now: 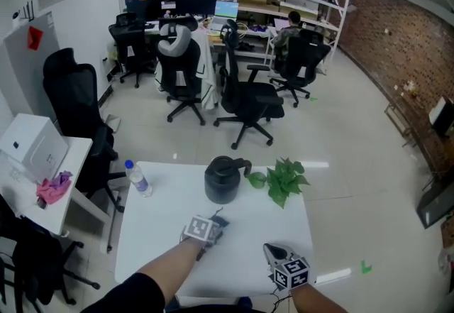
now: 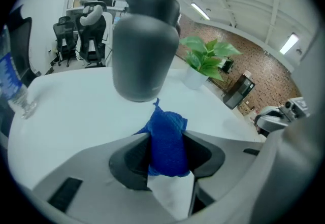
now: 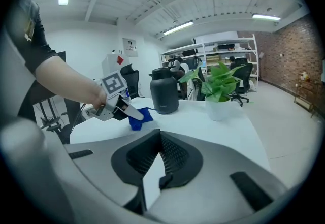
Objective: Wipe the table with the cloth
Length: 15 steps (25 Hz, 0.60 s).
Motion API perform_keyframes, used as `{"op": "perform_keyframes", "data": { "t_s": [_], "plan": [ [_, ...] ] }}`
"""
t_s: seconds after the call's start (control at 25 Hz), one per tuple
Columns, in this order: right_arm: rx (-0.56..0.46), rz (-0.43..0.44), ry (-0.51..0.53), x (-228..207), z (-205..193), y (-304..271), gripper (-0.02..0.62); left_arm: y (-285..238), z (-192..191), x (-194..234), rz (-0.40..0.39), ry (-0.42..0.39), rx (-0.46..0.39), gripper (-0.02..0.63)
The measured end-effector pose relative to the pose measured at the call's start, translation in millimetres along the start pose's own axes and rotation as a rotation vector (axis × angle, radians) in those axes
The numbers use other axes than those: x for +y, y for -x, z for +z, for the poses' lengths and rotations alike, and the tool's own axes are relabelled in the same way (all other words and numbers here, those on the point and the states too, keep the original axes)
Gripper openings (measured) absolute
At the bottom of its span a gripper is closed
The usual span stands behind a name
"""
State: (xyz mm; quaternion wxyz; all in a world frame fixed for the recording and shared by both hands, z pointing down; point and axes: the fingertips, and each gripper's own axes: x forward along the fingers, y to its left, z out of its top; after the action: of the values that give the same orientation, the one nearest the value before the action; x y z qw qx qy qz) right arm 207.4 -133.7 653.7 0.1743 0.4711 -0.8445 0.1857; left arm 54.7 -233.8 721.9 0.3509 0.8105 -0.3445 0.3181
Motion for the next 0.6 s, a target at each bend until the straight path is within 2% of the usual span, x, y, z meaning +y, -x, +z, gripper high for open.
{"op": "perform_keyframes", "data": {
  "t_s": [0.08,0.24,0.44,0.6],
  "plan": [
    [-0.006,0.02,0.006,13,7,-8,0.009,40,-19,25,0.046,0.008,-0.053,0.17],
    [0.001,0.08,0.022,50,14,-33,0.009,130,-71,107,0.201,0.032,-0.18,0.17],
    [0.028,0.17,0.076,100,20,-71,0.009,218,-166,186,0.344,0.175,-0.198,0.172],
    [0.056,0.223,0.13,130,22,-93,0.009,252,-213,214,0.414,0.22,-0.251,0.173]
  ]
}}
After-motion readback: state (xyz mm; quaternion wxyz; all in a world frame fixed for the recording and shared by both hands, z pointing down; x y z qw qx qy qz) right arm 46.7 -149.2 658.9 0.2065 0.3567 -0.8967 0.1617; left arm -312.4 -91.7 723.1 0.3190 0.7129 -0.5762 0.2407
